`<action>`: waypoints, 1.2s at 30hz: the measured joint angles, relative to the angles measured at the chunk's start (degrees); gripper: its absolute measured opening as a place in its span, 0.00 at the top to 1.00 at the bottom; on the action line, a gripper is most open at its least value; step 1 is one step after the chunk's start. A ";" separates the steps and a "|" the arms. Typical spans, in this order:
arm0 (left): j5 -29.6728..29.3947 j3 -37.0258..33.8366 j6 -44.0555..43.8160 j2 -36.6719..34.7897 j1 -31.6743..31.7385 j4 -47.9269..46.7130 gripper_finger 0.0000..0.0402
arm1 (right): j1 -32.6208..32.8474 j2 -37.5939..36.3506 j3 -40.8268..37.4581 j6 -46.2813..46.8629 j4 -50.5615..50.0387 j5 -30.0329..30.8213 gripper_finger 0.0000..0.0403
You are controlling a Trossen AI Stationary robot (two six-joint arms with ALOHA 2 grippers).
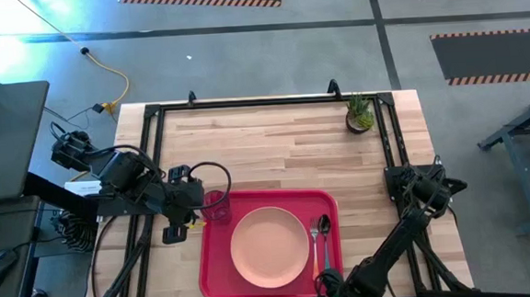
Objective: Pick and place plate/cup/fork/spoon on tray
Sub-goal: Adjust the red serving tray
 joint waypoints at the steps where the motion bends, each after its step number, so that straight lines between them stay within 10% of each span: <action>1: 0.00 0.00 0.00 0.00 0.00 0.00 0.69 | -0.03 0.19 0.04 0.01 0.24 0.02 0.77; 36: 0.01 0.00 0.96 0.02 0.00 -0.02 0.69 | -2.10 2.24 0.04 0.31 -7.22 -1.77 0.77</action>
